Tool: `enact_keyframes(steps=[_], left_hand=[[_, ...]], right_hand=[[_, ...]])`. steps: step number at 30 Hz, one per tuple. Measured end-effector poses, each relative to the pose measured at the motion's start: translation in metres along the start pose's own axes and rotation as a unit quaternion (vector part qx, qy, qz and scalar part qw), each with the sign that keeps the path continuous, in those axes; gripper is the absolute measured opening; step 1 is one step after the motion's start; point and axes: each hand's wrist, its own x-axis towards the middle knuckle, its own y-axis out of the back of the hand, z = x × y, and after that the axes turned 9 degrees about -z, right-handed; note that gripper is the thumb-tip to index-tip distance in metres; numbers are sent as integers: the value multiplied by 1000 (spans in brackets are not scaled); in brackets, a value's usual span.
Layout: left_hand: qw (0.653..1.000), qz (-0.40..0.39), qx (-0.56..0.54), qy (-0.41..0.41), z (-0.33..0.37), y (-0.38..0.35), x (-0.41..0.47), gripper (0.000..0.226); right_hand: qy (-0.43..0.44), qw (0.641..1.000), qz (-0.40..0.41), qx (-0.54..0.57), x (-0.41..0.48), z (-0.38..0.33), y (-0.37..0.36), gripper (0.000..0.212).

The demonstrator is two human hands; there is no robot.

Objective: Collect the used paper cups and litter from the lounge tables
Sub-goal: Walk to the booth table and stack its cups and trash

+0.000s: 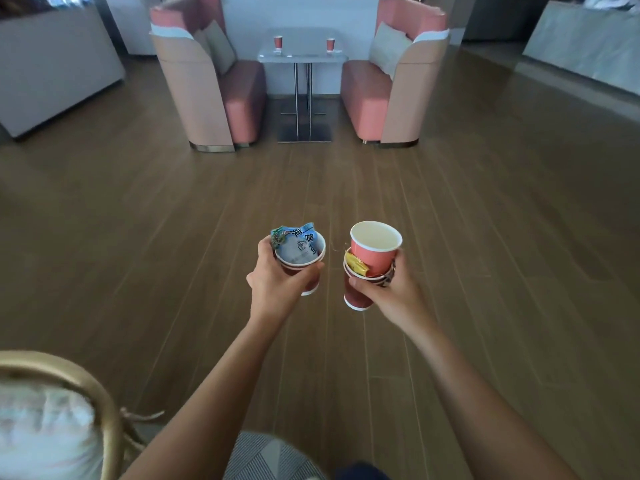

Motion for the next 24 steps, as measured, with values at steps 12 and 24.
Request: enact_keyframes(steps=[12,24], left_hand=[[1000,18,3,16,-10,-34,188,70],[997,68,10,43,-4,-68,370,70]], right_hand=[[-20,1000,-23,4,204,27,25,88],[-8,998,-53,-29,408,34,67,89]])
